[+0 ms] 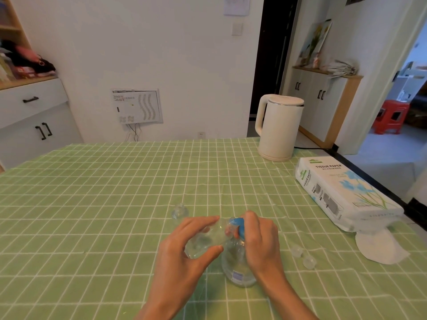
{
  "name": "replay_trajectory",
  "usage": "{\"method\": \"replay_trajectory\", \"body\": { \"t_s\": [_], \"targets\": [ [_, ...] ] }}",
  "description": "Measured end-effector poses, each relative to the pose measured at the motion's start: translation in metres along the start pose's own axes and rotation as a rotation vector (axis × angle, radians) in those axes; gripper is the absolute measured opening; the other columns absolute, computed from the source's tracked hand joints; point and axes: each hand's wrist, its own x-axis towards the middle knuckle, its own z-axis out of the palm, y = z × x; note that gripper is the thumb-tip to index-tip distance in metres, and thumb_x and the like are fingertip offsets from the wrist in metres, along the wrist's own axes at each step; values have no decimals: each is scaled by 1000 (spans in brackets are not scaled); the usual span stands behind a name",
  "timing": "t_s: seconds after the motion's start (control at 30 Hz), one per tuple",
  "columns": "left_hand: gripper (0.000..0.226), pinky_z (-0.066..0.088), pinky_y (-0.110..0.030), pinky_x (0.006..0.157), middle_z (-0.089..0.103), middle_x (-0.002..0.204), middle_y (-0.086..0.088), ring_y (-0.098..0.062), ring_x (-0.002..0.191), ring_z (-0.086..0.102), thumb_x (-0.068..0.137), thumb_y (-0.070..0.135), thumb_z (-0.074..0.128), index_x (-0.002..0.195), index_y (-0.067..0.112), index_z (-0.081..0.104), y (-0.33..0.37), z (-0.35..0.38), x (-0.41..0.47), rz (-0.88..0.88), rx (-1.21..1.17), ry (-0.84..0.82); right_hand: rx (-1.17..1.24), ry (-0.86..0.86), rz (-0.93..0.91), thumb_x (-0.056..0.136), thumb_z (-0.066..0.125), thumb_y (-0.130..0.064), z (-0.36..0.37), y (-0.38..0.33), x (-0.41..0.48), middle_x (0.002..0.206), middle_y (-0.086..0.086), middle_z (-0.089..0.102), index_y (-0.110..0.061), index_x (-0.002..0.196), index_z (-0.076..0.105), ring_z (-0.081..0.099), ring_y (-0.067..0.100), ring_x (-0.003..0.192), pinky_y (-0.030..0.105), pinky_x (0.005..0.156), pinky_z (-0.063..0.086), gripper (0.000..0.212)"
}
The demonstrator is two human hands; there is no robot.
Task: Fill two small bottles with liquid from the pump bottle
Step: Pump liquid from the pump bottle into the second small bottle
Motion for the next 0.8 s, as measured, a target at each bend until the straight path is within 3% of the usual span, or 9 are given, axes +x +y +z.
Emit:
{"method": "replay_trajectory", "body": {
  "t_s": [0.1, 0.17, 0.27, 0.4, 0.5, 0.6, 0.73, 0.8],
  "targets": [
    [57, 47, -8, 92, 73, 116, 17, -8, 110, 69, 75, 17, 91, 122, 42, 72, 2, 0, 0, -5, -9, 3, 32, -25, 32, 82, 26, -62, 0, 2, 0, 58, 12, 68, -13, 49, 57, 58, 27, 54, 46, 66, 51, 67],
    [57, 47, -8, 91, 74, 116, 17, -8, 110, 70, 76, 17, 91, 123, 42, 72, 3, 0, 1, -4, -12, 4, 52, -34, 67, 84, 21, -70, 1, 4, 0, 66, 1, 77, -19, 50, 66, 71, 23, 67, 44, 80, 57, 76],
    [56, 47, -8, 91, 74, 116, 17, -8, 110, 70, 76, 18, 91, 122, 43, 72, 5, -1, 2, -6, -21, 4, 60, -18, 84, 85, 18, -79, 2, 3, -1, 69, -10, 79, -27, 51, 68, 73, 12, 69, 41, 87, 57, 80],
    [55, 47, -8, 92, 74, 116, 18, -6, 111, 69, 76, 21, 90, 121, 45, 71, 6, -1, 2, -14, -32, 9, 56, 0, 96, 85, 19, -80, 4, 4, -1, 71, -9, 81, -27, 53, 71, 76, 17, 76, 44, 93, 57, 81],
    [55, 46, -8, 92, 73, 116, 18, -6, 111, 69, 76, 19, 90, 121, 46, 71, 6, 0, 2, -15, -24, 10, 69, -6, 93, 86, 21, -77, 3, 3, -1, 70, -8, 80, -17, 52, 71, 76, 16, 73, 43, 90, 57, 85],
    [54, 46, -7, 92, 73, 116, 19, -5, 111, 69, 76, 21, 90, 121, 45, 71, 5, -1, 3, -13, -22, 3, 49, -10, 72, 84, 24, -67, 2, 2, 0, 65, -1, 78, -21, 45, 62, 73, 24, 69, 47, 81, 57, 72],
    [56, 45, -8, 93, 73, 116, 16, -8, 112, 69, 76, 17, 91, 121, 44, 72, 2, -1, 1, -14, -2, -10, -9, -5, 15, 81, 32, -52, 0, -3, 0, 48, 9, 57, -11, 47, 48, 43, 28, 49, 50, 58, 42, 55],
    [56, 46, -7, 92, 73, 116, 17, -7, 111, 69, 76, 15, 91, 120, 44, 72, 1, 0, 0, -22, -9, -6, -8, -7, 4, 82, 34, -48, 0, -1, 0, 48, 7, 57, -13, 46, 47, 43, 26, 47, 46, 56, 40, 52]
  ]
}}
